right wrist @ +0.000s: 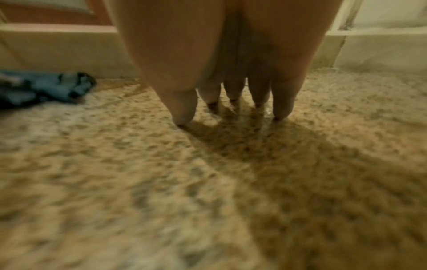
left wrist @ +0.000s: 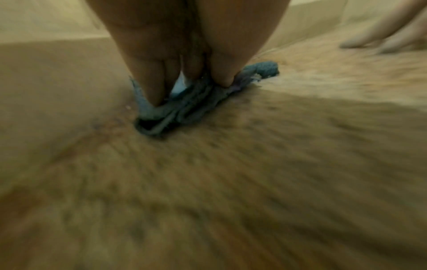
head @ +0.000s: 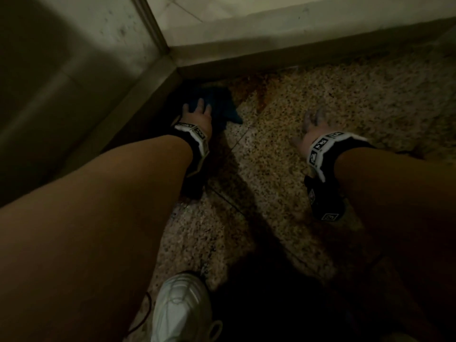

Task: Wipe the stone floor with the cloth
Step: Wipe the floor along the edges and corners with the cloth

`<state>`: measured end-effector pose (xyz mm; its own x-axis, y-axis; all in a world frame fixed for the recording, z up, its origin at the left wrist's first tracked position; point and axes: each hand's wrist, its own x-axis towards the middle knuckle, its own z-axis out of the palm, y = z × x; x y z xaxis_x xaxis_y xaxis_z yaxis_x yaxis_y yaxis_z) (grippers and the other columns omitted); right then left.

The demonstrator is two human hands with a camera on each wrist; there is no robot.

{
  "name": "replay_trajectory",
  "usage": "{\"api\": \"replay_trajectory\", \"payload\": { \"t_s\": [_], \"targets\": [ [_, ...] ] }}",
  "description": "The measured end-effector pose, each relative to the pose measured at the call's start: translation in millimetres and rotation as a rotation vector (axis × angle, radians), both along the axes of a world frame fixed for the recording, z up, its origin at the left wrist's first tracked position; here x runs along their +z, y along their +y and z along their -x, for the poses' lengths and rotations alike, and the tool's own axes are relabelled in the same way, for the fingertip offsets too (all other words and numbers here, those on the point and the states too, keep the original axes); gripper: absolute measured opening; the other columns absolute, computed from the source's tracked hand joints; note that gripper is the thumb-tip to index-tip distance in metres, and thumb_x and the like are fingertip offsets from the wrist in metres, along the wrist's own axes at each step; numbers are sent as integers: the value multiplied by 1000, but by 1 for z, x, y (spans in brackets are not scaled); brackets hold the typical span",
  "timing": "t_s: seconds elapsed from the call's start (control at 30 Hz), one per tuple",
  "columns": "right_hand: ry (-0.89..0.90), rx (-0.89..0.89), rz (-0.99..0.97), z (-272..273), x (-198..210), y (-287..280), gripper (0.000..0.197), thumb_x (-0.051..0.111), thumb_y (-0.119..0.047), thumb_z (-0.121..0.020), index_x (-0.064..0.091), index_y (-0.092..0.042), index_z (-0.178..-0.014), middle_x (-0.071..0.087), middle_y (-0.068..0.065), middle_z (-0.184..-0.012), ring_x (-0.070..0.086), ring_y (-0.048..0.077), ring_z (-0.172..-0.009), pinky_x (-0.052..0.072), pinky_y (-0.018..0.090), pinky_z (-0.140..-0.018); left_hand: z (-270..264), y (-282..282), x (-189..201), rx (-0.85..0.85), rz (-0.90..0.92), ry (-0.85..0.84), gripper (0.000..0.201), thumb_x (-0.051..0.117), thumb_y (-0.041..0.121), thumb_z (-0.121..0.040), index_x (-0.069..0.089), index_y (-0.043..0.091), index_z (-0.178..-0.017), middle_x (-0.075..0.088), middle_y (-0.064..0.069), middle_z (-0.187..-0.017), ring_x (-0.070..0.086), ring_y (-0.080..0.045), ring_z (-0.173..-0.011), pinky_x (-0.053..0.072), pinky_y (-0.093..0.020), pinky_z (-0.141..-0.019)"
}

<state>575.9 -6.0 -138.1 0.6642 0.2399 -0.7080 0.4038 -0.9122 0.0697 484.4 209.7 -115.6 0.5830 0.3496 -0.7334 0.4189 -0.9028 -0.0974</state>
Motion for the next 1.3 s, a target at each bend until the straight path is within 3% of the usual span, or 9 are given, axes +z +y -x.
{"api": "replay_trajectory", "payload": {
  "t_s": [0.07, 0.13, 0.2, 0.33, 0.47, 0.63, 0.87, 1.07, 1.3],
  "targets": [
    [-13, 23, 30, 5, 1, 3, 67, 30, -46, -100, 1, -16, -153, -11, 15, -158, -4, 39, -144, 12, 54, -116, 11, -10, -2, -28, 18, 3, 64, 29, 7, -102, -8, 19, -152, -17, -1, -158, -8, -35, -145, 17, -50, -113],
    [-17, -9, 23, 11, 5, 3, 70, 28, -49, -101, -7, -17, -152, -12, 12, -158, -3, 37, -145, 11, 50, -117, 19, -18, -6, -80, 37, 6, 67, 32, 5, -100, -9, 20, -152, -18, 0, -158, -10, -34, -145, 18, -48, -114],
    [-20, -38, -10, 18, 7, -1, 70, 33, -44, -101, -3, -13, -152, -6, 14, -159, 4, 36, -145, 12, 46, -116, 22, -24, -10, -113, 51, 9, 72, 35, 3, -99, -9, 21, -152, -19, 1, -157, -11, -34, -144, 16, -47, -114],
    [-2, 11, 25, 20, 10, -5, 66, 30, -45, -102, -6, -22, -152, -16, 10, -158, -5, 36, -145, 7, 45, -117, 20, -23, -14, -98, 62, -41, 76, 38, 0, -96, -8, 24, -152, -20, 2, -157, -12, -34, -144, 11, -46, -115],
    [1, -30, -32, 20, 7, -7, 62, 36, -29, -102, 8, -6, -152, -3, 17, -158, 5, 36, -145, 10, 46, -115, -2, -14, -17, -115, 58, -67, 73, 37, 4, -98, -6, 29, -152, -17, 4, -158, -9, -33, -145, 11, -45, -116],
    [58, -2, 68, 15, 3, -4, 73, 25, -51, -101, -23, -24, -148, -26, 7, -156, -14, 33, -145, 0, 42, -117, -35, -13, -16, -97, 63, -99, 71, 37, 5, -99, -3, 29, -152, -14, 6, -158, -9, -32, -145, 11, -47, -115],
    [63, -21, -7, 11, -8, -13, 76, 28, -58, -97, -21, -30, -148, -24, 3, -156, -13, 37, -144, 0, 42, -117, -33, -16, -17, -112, 53, -49, 71, 37, 5, -99, -5, 29, -152, -15, 6, -158, -9, -30, -145, 14, -47, -116],
    [31, -2, -105, 13, -10, -24, 77, 31, -61, -95, -16, -33, -149, -21, 0, -158, -11, 33, -145, 7, 45, -119, 12, -48, -27, -216, 59, 24, 72, 32, 4, -99, -11, 30, -150, -20, 8, -157, -13, -30, -145, 20, -48, -116],
    [68, -67, 37, 17, 1, -48, 86, 34, -70, -89, -18, -35, -148, -23, 1, -157, -10, 33, -145, 10, 48, -117, 22, -58, -22, -251, 34, 16, 82, 40, -2, -95, -10, 35, -150, -22, 11, -156, -13, -27, -145, 17, -40, -115]
  ]
}}
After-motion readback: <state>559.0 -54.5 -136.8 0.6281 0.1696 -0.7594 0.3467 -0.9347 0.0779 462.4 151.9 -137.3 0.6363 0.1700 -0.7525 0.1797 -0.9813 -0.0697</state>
